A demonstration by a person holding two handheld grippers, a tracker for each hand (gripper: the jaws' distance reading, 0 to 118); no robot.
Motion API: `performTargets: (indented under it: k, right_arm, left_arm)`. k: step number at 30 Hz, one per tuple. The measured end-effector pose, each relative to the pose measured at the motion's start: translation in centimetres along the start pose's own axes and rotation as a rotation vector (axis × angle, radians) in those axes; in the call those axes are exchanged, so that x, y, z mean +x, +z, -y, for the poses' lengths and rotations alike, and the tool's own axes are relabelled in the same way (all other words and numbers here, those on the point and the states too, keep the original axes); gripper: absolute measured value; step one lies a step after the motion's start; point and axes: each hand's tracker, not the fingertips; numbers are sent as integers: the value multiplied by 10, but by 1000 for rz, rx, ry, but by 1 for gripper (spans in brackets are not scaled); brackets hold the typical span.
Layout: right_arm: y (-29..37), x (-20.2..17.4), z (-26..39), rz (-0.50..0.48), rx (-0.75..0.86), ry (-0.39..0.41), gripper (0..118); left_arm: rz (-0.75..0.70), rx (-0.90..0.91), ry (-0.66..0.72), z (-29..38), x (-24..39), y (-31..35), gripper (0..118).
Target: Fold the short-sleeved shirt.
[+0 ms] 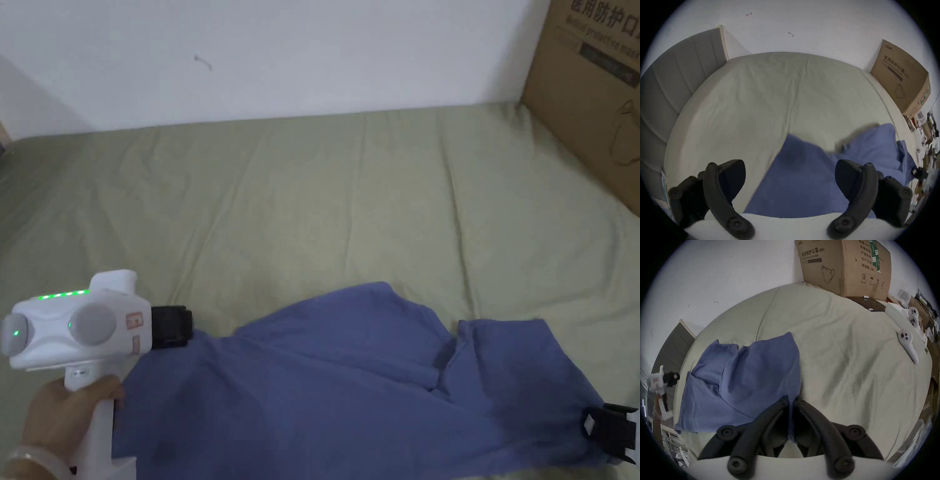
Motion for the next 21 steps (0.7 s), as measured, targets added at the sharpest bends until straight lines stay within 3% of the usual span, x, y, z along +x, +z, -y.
performTargets:
  k: [4,7,11,12,13,15,21]
  right_arm:
    - [-5,1,2,1,-9,-3,5]
    - [-8,1,4,3,-19,-3,5]
    - [-8,0,3,7,-18,-2,5]
    - [-8,0,3,1,-15,-6,5]
    - [-7,-1,2,-9,-12,-10,5]
    - [-5,-4,0,-18,-6,-16,5]
    - [15,-14,-19,-37,59,-25,5]
  left_arm:
    - [28,-52,-32,-3,8,-37,109]
    - [-3,-145,-102,5,15,-63,94]
    - [-16,-42,-70,3,12,-45,93]
    - [7,-15,-88,5,10,-38,83]
    - [15,-17,-91,5,10,-35,65]
    - [18,-31,-104,6,11,-31,2]
    - [23,29,-115,-5,8,21,2]
